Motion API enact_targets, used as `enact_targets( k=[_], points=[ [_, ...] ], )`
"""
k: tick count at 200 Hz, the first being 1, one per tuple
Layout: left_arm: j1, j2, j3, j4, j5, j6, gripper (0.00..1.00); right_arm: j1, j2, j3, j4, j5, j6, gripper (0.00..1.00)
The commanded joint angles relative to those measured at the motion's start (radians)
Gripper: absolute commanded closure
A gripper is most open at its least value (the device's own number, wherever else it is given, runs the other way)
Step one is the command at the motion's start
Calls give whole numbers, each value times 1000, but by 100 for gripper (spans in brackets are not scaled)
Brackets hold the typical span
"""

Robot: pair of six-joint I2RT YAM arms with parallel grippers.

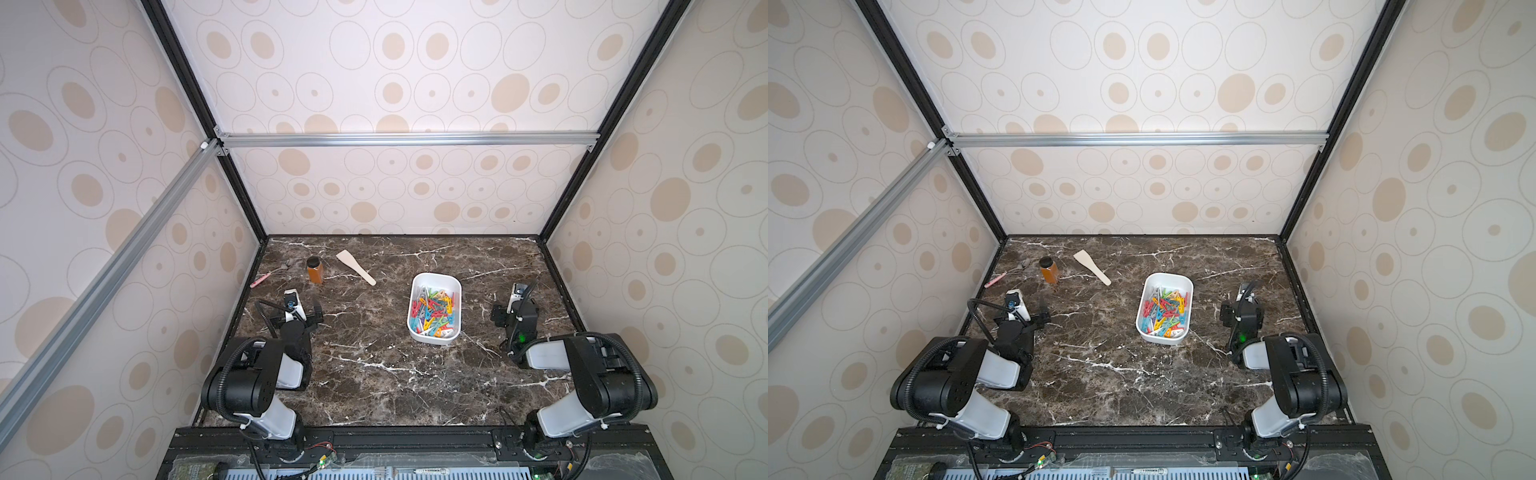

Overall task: Put the clothespins into the storage box
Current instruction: Reset both arms

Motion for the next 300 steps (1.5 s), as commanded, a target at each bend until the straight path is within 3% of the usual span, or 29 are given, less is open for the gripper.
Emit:
enact_targets(
  k=[1, 10, 27, 46, 68, 300],
  points=[
    [9, 7, 19, -6, -8, 6, 1, 0, -14, 12, 7, -8, -18, 0],
    [9, 7, 18, -3, -8, 4, 1, 2, 19, -6, 98, -4, -34, 0],
    [9, 6, 14, 1, -3, 4, 1, 2, -22, 22, -33, -10, -10, 0],
    [15, 1, -6, 36, 3, 1, 1, 1, 4, 1, 56, -5, -27, 0],
    [15, 1, -10, 43, 3, 2, 1, 1, -18, 18, -17, -9, -15, 0],
    [14, 3, 8, 10, 8, 9, 1, 2, -12, 18, -11, -8, -22, 0]
  ],
)
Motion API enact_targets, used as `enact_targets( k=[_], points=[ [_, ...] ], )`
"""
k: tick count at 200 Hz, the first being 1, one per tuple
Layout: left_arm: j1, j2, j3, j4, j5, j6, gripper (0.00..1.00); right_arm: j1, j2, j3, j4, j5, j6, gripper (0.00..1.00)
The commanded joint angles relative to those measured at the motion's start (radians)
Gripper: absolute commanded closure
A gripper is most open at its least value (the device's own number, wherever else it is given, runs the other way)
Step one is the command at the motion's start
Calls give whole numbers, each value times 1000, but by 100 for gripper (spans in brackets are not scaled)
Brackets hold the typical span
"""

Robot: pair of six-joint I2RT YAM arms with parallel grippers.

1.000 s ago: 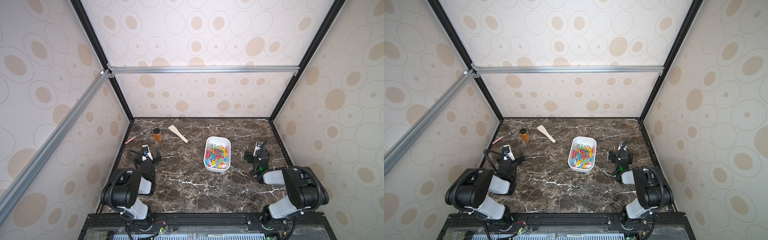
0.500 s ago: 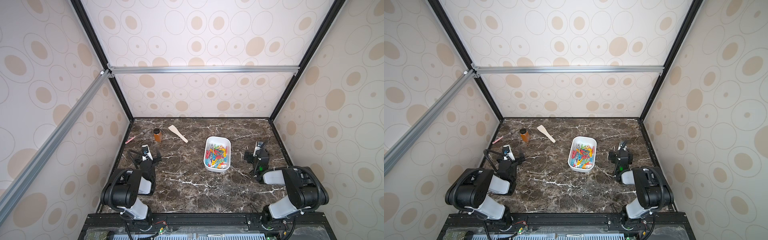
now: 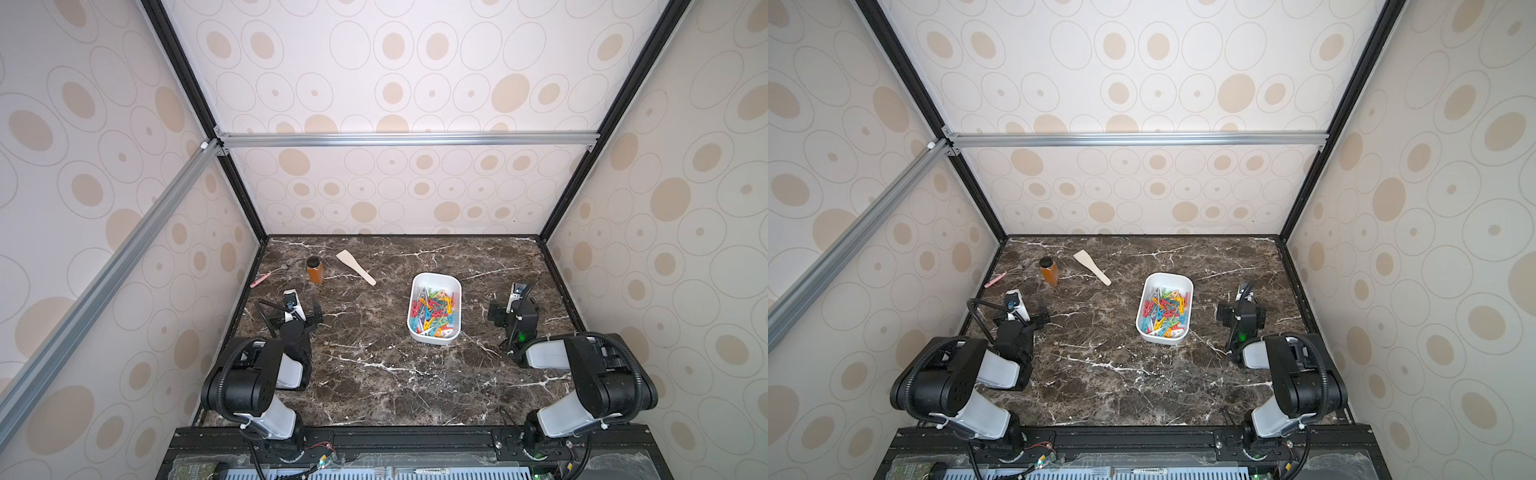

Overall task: Put the clothespins into the storage box
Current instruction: Reset both arms

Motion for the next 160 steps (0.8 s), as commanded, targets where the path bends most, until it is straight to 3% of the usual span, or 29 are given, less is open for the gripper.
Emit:
enact_targets(
  k=[1, 112, 118, 127, 160],
  points=[
    [7, 3, 13, 13, 7, 9, 1, 2, -12, 15, 0, -2, -10, 0],
    [7, 3, 13, 13, 8, 9, 1, 2, -12, 18, -3, -3, -11, 0],
    [4, 4, 13, 17, 42, 28, 1, 3, -13, 18, -1, -3, -11, 0],
    [-8, 7, 30, -15, 180, 97, 1, 4, -13, 18, -3, -2, -11, 0],
    [-1, 2, 28, -13, 189, 82, 1, 2, -12, 18, -3, -3, -11, 0]
  ],
)
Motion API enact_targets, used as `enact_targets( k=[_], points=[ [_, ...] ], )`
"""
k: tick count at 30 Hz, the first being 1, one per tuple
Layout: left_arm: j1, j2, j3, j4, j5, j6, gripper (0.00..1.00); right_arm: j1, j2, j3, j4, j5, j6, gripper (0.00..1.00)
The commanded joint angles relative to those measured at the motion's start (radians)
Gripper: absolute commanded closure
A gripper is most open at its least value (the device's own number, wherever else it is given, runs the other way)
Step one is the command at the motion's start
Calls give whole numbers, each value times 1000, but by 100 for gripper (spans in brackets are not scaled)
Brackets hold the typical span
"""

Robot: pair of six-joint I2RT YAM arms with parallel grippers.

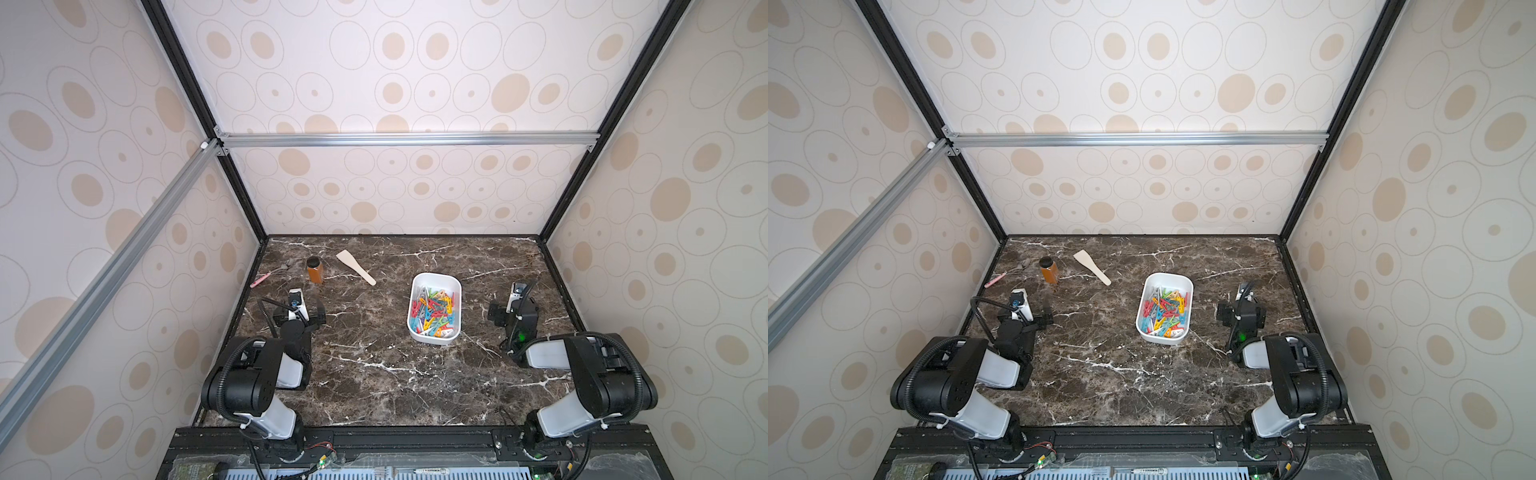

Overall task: Put the clothespins into the storage box
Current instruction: Reset both arms

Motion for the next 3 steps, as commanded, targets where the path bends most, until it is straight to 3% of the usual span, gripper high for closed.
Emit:
enact_targets(
  k=[1, 3],
  points=[
    [3, 1, 20, 11, 63, 39, 1, 2, -12, 15, -2, -3, -10, 0],
    [4, 0, 18, 13, 60, 39, 1, 2, -12, 15, 0, -3, -10, 0]
  ],
)
